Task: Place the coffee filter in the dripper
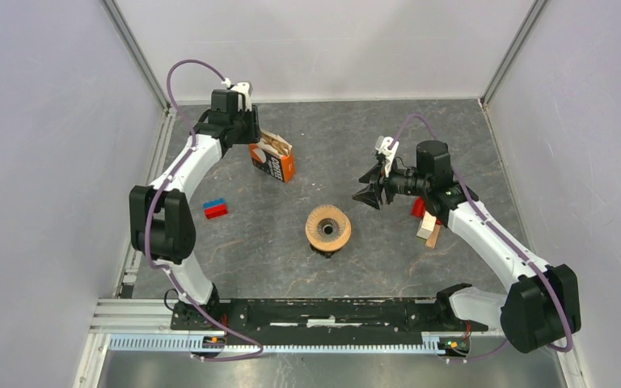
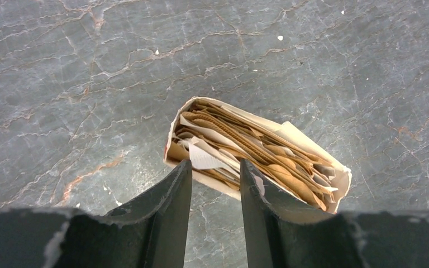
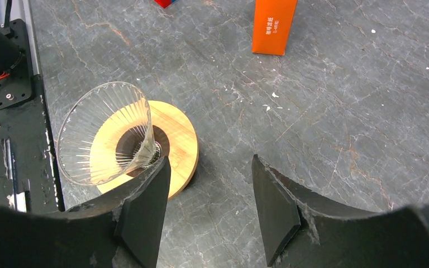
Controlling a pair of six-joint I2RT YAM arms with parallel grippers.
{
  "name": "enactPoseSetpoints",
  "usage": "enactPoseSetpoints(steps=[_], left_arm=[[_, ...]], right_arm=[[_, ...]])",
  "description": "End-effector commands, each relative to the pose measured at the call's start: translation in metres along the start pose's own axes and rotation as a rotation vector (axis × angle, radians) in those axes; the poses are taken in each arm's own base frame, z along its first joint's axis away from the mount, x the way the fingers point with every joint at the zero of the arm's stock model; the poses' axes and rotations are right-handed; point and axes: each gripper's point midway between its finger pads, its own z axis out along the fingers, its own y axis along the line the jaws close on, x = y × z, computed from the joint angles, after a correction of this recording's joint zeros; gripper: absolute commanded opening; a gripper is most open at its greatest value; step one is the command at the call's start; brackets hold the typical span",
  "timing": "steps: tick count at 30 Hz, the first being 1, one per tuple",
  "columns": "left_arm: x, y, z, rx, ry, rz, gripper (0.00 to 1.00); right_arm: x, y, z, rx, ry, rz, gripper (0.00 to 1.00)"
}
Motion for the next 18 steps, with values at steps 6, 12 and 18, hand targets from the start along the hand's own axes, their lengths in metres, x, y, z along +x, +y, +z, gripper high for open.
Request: enactPoseSetpoints(steps=[6, 12, 18], left_arm=[[-0.0162, -0.0054, 0.0104, 0.03, -0.033, -0.045, 0.41], [-0.0163, -0.0032, 0.0119, 0.026, -0.033, -0.052, 0.36], [-0.0182, -0.0035, 0.0128, 0.034, -0.036, -0.059, 0.23]], right_arm=[[-0.0084, -0.0004, -0.0039, 0.004, -0.041, -0.021, 0.61], [-0.0066, 0.0005, -0.0033, -0.002, -0.042, -0.013, 0.61], [-0.0053, 0.0003, -0.0027, -0.004, -0.042, -0.006, 0.61]])
